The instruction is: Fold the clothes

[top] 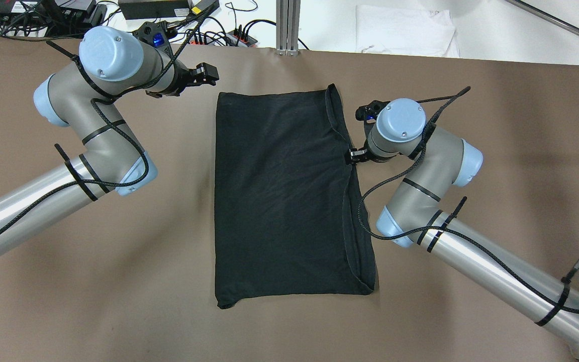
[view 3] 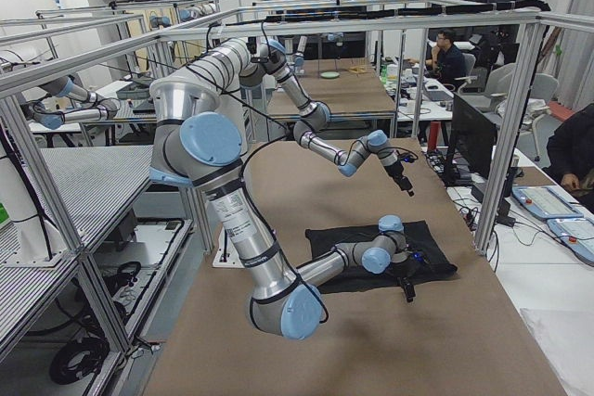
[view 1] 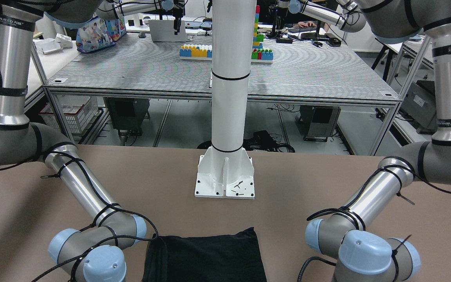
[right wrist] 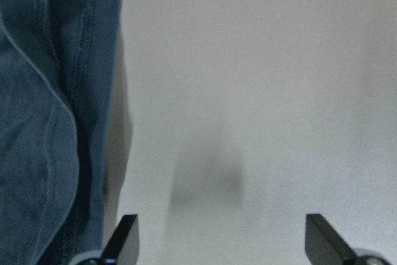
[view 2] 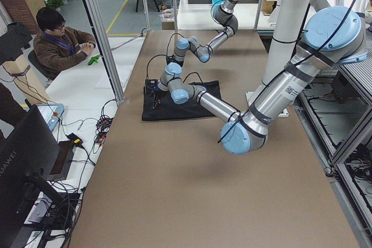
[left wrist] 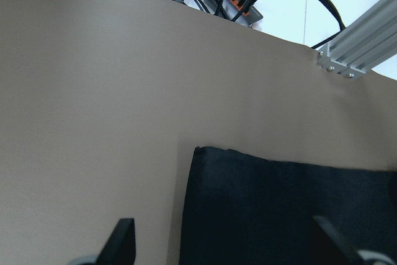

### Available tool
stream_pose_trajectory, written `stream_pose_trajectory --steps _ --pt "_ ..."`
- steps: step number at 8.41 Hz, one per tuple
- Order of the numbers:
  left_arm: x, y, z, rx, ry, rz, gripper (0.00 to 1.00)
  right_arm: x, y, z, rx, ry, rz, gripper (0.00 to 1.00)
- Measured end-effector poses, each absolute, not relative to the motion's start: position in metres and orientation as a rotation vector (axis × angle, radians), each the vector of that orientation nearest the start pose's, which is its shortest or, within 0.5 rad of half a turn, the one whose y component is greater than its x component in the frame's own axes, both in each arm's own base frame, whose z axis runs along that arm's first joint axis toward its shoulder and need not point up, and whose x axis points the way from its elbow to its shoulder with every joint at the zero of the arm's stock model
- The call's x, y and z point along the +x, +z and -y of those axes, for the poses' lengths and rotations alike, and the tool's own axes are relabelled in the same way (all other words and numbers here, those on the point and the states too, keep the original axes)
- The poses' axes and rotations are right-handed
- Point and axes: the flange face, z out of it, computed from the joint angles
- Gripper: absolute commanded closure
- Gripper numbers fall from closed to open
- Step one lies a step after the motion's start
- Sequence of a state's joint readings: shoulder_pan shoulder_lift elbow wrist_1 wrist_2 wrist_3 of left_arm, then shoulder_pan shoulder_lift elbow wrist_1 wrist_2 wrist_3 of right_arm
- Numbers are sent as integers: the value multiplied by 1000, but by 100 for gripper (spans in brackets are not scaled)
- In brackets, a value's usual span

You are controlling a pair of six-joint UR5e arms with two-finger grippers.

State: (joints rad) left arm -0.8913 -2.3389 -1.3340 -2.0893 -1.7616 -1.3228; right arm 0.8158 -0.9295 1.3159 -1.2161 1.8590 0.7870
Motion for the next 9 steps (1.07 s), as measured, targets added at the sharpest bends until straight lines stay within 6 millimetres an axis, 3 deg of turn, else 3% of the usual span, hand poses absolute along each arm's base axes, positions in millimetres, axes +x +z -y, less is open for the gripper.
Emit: stream_pose_trajectory --steps 1,3,6,9 --pt "394 230 670 423 -483 -982 0 -431 350 624 319 -80 745 6" --pt "394 230 670 423 -483 -979 0 -430 336 621 296 -65 788 6" --pt "394 230 670 422 -484 -979 0 -470 313 583 268 24 826 6" --pt "393 229 670 423 -484 -980 0 -498 311 552 257 65 827 6"
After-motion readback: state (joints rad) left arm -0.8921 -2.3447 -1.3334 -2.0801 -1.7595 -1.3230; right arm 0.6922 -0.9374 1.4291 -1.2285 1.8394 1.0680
